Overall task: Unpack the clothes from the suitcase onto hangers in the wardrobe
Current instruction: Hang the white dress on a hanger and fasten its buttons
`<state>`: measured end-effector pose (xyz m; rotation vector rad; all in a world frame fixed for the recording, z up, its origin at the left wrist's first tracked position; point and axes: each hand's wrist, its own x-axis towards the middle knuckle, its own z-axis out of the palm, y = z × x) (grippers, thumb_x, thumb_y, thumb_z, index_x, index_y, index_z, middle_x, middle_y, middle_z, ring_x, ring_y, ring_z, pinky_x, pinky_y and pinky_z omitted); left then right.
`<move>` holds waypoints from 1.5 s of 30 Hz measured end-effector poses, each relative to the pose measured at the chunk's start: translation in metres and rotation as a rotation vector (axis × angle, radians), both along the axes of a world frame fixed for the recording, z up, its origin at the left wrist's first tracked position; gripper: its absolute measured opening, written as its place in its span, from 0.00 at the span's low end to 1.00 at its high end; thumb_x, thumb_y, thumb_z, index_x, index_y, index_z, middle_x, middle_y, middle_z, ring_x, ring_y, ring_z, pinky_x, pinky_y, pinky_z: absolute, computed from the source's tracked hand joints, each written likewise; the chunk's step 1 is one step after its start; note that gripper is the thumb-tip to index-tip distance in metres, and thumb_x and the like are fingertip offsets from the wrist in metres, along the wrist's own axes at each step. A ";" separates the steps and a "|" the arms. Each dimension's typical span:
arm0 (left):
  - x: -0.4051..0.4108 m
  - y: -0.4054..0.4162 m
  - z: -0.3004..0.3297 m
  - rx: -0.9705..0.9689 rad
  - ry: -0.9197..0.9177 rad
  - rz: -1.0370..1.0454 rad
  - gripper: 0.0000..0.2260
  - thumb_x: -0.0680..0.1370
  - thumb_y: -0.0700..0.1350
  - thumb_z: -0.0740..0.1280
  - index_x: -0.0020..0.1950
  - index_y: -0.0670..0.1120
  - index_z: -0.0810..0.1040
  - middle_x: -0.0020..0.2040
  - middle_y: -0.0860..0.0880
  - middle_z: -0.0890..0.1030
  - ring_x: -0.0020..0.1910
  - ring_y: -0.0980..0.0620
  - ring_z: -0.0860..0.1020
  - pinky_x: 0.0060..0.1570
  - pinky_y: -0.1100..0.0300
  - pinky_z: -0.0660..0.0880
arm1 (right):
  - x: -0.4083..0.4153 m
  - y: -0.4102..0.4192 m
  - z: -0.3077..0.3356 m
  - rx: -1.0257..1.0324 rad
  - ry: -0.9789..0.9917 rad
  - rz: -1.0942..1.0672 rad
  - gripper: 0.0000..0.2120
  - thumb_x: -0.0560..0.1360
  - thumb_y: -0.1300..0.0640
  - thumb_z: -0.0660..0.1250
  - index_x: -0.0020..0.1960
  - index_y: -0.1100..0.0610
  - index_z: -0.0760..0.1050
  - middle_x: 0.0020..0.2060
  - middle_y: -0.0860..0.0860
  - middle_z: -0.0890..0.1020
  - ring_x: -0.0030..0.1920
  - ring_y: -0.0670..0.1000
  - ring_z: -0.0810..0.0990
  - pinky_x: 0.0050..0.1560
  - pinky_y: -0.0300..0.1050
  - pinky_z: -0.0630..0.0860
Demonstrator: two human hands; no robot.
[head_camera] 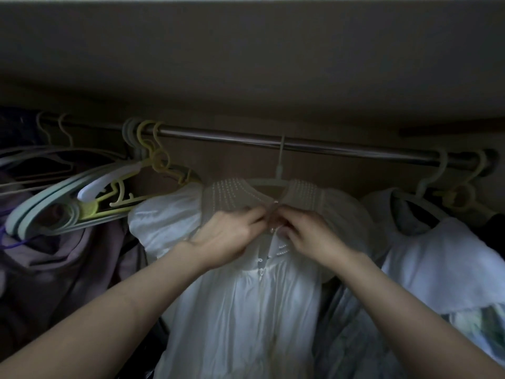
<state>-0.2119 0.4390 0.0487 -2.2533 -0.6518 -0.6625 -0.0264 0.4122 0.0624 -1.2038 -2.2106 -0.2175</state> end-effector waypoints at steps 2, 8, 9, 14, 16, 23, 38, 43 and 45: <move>0.000 0.000 -0.003 -0.012 0.126 -0.007 0.20 0.64 0.37 0.59 0.54 0.47 0.77 0.49 0.50 0.79 0.32 0.51 0.77 0.18 0.65 0.61 | 0.004 -0.006 -0.002 -0.076 0.146 0.015 0.09 0.72 0.68 0.65 0.47 0.56 0.76 0.37 0.42 0.78 0.41 0.36 0.76 0.40 0.25 0.66; 0.024 -0.003 0.018 -0.009 0.310 0.143 0.18 0.76 0.38 0.53 0.64 0.44 0.72 0.59 0.45 0.74 0.43 0.45 0.78 0.29 0.58 0.63 | 0.005 -0.014 -0.003 -0.177 0.355 0.058 0.19 0.70 0.70 0.66 0.39 0.45 0.70 0.32 0.42 0.75 0.32 0.36 0.73 0.36 0.27 0.66; 0.028 -0.001 0.020 -0.079 0.317 0.210 0.18 0.78 0.38 0.53 0.68 0.44 0.67 0.64 0.44 0.69 0.51 0.43 0.76 0.34 0.55 0.65 | 0.005 -0.014 -0.002 -0.185 0.383 0.067 0.19 0.70 0.70 0.66 0.39 0.45 0.71 0.32 0.42 0.75 0.32 0.37 0.73 0.37 0.27 0.67; 0.021 0.003 0.017 -0.375 -0.158 -0.149 0.08 0.74 0.39 0.64 0.51 0.44 0.80 0.50 0.46 0.80 0.47 0.50 0.78 0.41 0.60 0.69 | 0.002 -0.019 -0.006 -0.202 0.575 0.056 0.17 0.71 0.66 0.69 0.37 0.44 0.76 0.33 0.43 0.80 0.36 0.38 0.76 0.41 0.29 0.71; 0.019 -0.001 0.013 -0.528 -0.405 -0.323 0.04 0.71 0.39 0.68 0.42 0.42 0.82 0.37 0.47 0.82 0.39 0.55 0.77 0.37 0.66 0.69 | -0.003 -0.022 -0.008 -0.193 0.717 0.076 0.15 0.70 0.66 0.71 0.35 0.46 0.77 0.30 0.41 0.81 0.34 0.37 0.76 0.38 0.28 0.71; 0.026 -0.012 0.005 -0.901 -0.840 -0.335 0.13 0.71 0.33 0.69 0.33 0.50 0.78 0.27 0.47 0.78 0.28 0.54 0.75 0.34 0.61 0.73 | -0.019 -0.028 -0.015 -0.276 1.215 0.141 0.07 0.69 0.71 0.70 0.38 0.60 0.78 0.30 0.49 0.83 0.31 0.42 0.79 0.35 0.32 0.76; 0.027 -0.020 0.007 -0.744 -0.897 -0.201 0.08 0.71 0.36 0.70 0.34 0.47 0.81 0.24 0.59 0.75 0.26 0.65 0.72 0.32 0.65 0.70 | -0.027 -0.029 -0.015 -0.278 1.210 0.160 0.07 0.69 0.68 0.72 0.38 0.56 0.81 0.31 0.50 0.84 0.33 0.43 0.81 0.37 0.33 0.77; 0.027 -0.021 0.007 -0.652 -0.839 -0.201 0.04 0.72 0.37 0.70 0.37 0.43 0.82 0.26 0.62 0.73 0.26 0.69 0.72 0.31 0.76 0.65 | -0.026 -0.026 -0.013 -0.202 1.056 0.138 0.10 0.71 0.68 0.69 0.37 0.54 0.80 0.30 0.49 0.82 0.31 0.40 0.79 0.37 0.31 0.75; 0.027 -0.022 0.007 -0.609 -0.827 -0.210 0.05 0.71 0.37 0.70 0.36 0.43 0.81 0.26 0.62 0.72 0.27 0.68 0.72 0.32 0.76 0.64 | -0.024 -0.027 -0.013 -0.180 1.004 0.157 0.13 0.71 0.69 0.68 0.37 0.51 0.80 0.30 0.46 0.83 0.33 0.39 0.79 0.38 0.31 0.75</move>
